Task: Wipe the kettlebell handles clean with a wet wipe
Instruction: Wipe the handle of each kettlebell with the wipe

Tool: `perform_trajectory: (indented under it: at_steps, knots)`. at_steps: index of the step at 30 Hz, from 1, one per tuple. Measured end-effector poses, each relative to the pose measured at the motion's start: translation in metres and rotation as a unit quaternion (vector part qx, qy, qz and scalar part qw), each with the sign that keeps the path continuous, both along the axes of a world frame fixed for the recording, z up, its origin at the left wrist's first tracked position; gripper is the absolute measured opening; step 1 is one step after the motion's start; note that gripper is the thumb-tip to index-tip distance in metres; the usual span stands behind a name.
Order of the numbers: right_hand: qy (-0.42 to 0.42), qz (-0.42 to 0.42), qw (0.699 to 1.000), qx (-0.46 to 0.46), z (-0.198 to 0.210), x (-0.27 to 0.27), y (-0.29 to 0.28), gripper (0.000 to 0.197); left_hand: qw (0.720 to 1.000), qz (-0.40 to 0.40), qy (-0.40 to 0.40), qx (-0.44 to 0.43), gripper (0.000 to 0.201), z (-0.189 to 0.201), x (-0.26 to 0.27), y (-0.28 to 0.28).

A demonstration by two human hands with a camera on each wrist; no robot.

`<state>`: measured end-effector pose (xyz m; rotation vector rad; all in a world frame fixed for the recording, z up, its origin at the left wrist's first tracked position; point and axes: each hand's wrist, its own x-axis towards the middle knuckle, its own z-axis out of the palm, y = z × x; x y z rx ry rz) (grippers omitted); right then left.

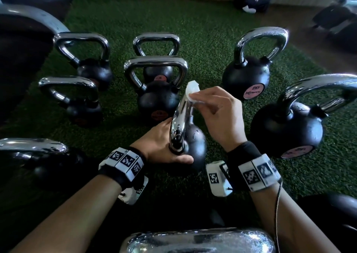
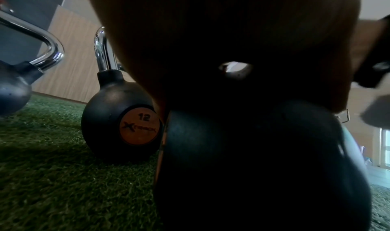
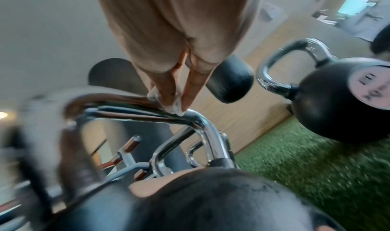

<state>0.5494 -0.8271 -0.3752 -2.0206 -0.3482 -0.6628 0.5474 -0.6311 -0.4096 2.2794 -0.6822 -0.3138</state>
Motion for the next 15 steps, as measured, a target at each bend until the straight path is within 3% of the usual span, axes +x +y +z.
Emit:
perform_trajectory:
  at_steps: [3, 9, 13, 15]
  knots:
    - [-0.02, 0.031, 0.999, -0.025, 0.005, -0.019, 0.002, 0.025, 1.0, -0.009, -0.004, 0.003, 0.115, -0.001, 0.005, 0.0]
    - [0.045, 0.058, 0.997, -0.001, 0.02, -0.012, 0.0, 0.025, 0.999, -0.002, 0.001, 0.034, 0.124, -0.003, 0.012, 0.001]
    - [0.064, 0.096, 0.993, 0.0, 0.024, -0.031, 0.004, 0.019, 0.999, -0.022, 0.011, -0.025, 0.096, -0.001, 0.012, 0.003]
    - [0.077, 0.11, 0.991, 0.029, 0.024, -0.03, 0.003, 0.017, 0.999, -0.029, 0.0, -0.041, 0.099, -0.003, 0.013, 0.004]
